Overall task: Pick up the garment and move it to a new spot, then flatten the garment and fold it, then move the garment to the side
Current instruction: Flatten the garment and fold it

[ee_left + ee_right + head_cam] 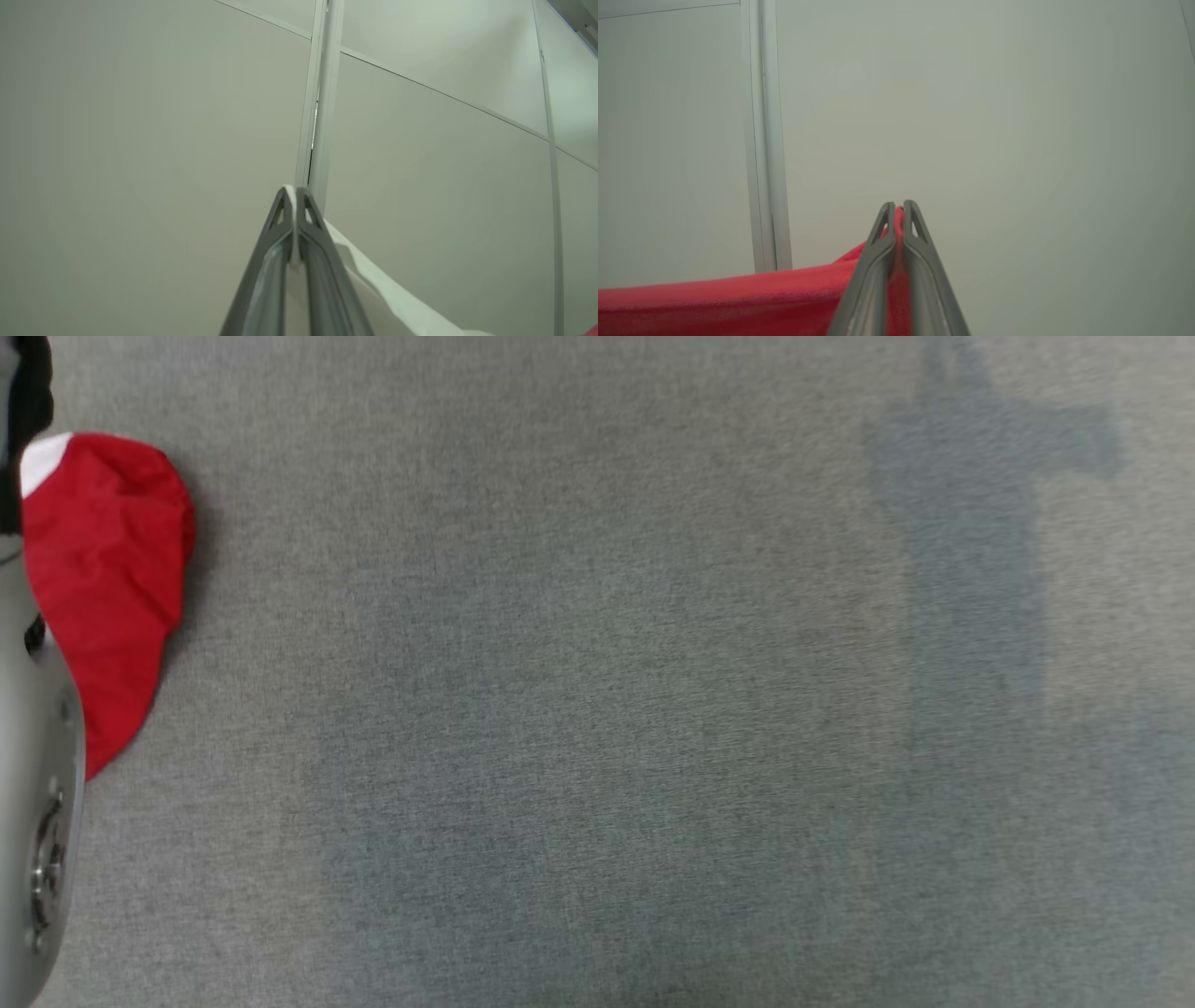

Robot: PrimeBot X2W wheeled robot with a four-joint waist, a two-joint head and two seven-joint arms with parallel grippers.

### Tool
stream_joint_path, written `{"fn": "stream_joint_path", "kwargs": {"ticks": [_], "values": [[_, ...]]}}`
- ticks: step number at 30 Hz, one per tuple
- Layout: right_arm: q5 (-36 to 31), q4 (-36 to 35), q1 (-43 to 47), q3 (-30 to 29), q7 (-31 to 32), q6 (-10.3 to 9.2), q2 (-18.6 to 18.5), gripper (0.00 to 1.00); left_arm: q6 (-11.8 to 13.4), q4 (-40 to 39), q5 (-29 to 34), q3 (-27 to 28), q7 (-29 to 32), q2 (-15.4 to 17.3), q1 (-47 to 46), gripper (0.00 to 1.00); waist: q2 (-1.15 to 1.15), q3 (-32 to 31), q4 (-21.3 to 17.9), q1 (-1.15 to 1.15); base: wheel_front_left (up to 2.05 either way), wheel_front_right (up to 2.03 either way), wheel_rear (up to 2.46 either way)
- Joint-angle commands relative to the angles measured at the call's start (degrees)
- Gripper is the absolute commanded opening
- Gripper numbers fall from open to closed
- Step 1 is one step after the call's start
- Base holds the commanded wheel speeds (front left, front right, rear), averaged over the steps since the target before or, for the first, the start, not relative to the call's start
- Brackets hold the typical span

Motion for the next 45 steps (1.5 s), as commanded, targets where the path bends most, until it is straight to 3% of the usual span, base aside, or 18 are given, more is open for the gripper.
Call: {"fn": "stream_joint_path", "kwargs": {"ticks": [1, 5, 12, 19, 26, 37, 45], "values": [[0.22, 1.58, -0.75, 0.44, -1.56, -0.02, -0.37, 0.00, -0.55, 1.21, 0.17, 0.13, -0.90, -0.26, -1.55, 0.00, 0.00, 2.68, 1.13, 0.00, 0.00, 0.00, 0.00], [3.48, 8.82, -1.06, 2.37, -6.65, -0.01, 0.03, 0.00, -2.89, 7.13, 0.74, -0.64, -3.66, -1.46, -2.27, 0.00, 0.00, 4.95, 2.40, 0.00, 0.00, 0.00, 0.00], [9.23, 15.78, 6.34, 5.82, -8.69, -0.02, -0.34, 0.00, -4.86, 9.18, 3.01, -1.99, -4.54, -2.25, 4.82, 0.00, 0.00, 7.66, 4.53, 0.00, 0.00, 0.00, 0.00], [13.09, 20.84, 17.01, 9.07, -9.08, -0.02, -1.18, 0.00, -5.97, 6.84, 6.50, -0.94, -4.45, -1.69, 20.31, 0.00, 0.00, 5.12, 5.99, 0.00, 0.00, 0.00, 0.00], [16.25, 22.21, 25.90, 13.16, -9.08, -0.02, -1.80, 0.00, -6.46, 5.59, 7.98, -4.51, -4.42, 0.92, 35.10, 0.00, 0.00, -0.31, 6.20, 0.00, 0.00, 0.00, 0.00], [21.80, 24.43, 38.28, 25.44, -7.13, -0.04, -5.57, 0.00, -6.42, 3.48, -3.08, -22.67, -4.37, 10.86, 54.81, 0.00, 0.00, -12.34, 6.54, 0.00, 0.00, 0.00, 0.00], [26.38, 22.63, 45.50, 35.26, -2.21, -0.06, -10.45, 0.00, -6.42, -5.31, -19.59, -32.39, -0.62, 16.81, 62.30, 0.00, 0.00, -19.26, 6.98, 0.00, 0.00, 0.00, 0.00]]}}
